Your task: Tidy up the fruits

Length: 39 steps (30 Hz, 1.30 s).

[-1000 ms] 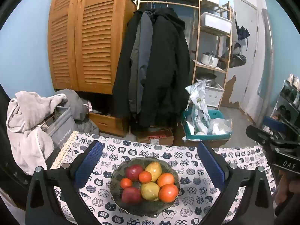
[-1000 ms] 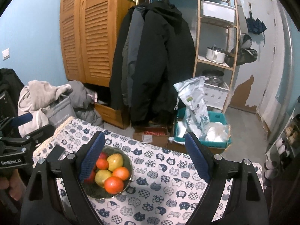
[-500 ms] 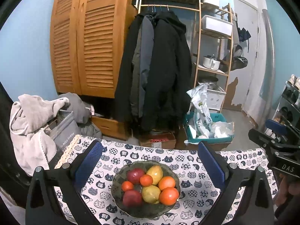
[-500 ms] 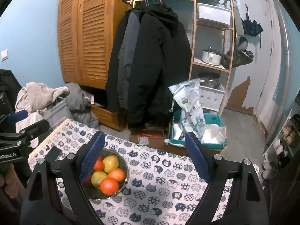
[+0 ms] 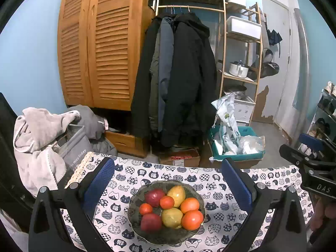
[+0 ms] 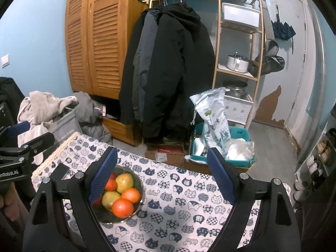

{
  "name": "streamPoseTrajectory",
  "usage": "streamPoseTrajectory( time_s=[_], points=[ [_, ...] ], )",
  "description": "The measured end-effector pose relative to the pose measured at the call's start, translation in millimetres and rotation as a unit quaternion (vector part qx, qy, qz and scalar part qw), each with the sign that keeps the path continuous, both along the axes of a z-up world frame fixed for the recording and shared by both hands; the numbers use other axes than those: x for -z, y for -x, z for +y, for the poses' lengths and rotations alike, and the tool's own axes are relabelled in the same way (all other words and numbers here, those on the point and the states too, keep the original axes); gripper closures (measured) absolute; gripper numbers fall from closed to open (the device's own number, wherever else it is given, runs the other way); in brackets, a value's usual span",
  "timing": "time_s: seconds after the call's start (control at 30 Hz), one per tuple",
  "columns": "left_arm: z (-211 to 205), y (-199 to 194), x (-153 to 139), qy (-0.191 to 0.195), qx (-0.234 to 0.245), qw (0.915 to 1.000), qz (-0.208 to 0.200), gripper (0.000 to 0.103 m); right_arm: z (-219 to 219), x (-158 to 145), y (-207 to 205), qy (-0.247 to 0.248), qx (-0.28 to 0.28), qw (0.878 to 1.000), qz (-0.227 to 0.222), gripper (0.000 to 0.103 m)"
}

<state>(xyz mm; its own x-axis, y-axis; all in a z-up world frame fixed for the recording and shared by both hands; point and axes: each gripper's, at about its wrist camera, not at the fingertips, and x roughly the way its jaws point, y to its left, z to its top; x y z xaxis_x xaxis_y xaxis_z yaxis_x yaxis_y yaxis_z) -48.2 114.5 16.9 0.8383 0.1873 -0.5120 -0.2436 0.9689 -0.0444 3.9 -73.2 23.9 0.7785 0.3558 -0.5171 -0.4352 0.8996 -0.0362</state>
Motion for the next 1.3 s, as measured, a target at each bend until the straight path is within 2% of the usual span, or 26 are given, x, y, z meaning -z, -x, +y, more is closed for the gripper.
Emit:
streamPoseTrajectory(
  time_s=[1.3],
  points=[
    [2.2, 0.8, -4.6, -0.004, -0.003, 1.0000, 0.001, 0.001, 0.4, -0.1, 0.3, 0.000, 0.001, 1.000, 0.000, 0.017]
  ],
)
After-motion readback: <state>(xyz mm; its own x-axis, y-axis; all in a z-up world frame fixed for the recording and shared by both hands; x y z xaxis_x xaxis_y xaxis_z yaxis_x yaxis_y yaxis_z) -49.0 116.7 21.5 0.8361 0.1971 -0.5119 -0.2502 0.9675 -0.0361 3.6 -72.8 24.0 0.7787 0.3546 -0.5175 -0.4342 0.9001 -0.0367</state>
